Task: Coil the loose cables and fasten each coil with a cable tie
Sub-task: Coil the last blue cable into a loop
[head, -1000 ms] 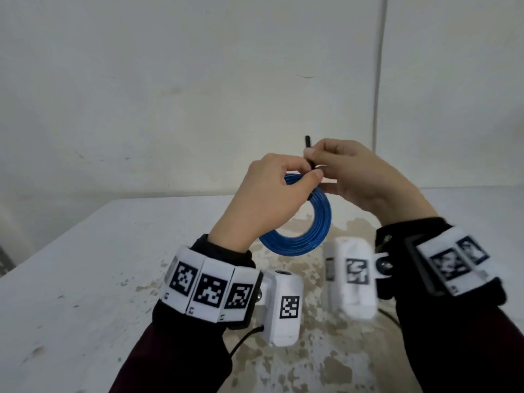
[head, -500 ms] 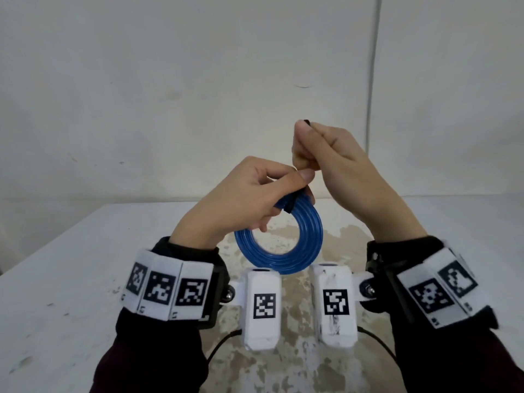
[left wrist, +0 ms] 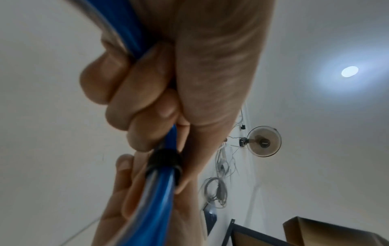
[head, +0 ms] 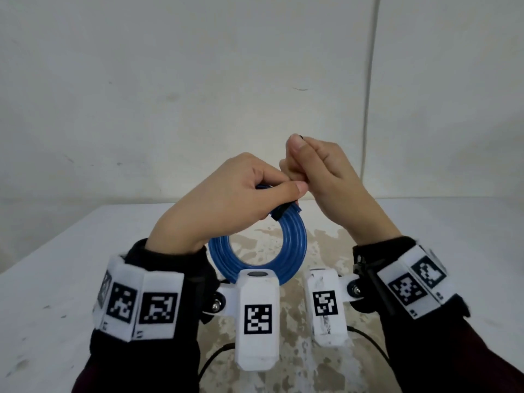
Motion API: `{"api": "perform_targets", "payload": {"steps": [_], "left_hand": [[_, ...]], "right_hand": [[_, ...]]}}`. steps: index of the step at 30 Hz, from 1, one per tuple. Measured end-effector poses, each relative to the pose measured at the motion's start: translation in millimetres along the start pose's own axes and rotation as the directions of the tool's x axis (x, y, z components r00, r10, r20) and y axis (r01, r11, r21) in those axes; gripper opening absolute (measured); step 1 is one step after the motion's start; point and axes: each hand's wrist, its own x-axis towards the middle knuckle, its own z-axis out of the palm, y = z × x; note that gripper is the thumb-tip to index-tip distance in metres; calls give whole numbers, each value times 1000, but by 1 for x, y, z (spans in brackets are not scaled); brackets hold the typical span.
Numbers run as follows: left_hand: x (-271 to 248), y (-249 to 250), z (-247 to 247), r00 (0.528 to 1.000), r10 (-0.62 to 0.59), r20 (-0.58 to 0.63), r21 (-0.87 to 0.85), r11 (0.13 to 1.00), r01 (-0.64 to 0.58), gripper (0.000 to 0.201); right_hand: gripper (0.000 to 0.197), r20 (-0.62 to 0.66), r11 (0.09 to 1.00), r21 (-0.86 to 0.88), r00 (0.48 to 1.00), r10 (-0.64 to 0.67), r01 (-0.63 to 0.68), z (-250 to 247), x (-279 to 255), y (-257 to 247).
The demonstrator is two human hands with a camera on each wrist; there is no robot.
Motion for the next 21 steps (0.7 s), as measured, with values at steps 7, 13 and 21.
{"api": "perform_targets", "payload": {"steps": [7, 13, 21], "left_hand": [[4, -1, 2, 999, -34, 5, -226, 974, 35, 36], [14, -6, 17, 1000, 16, -19, -402, 915, -22, 30], [56, -1, 94, 992, -69, -102, -693, 721, -22, 34]], "right_hand": [[25, 72, 973, 191, 990, 118, -130, -24, -8, -14], [26, 89, 902, 105, 907, 411, -419, -39, -41, -22], [27, -59, 821, 223, 834, 549, -525, -87, -107, -39]]}}
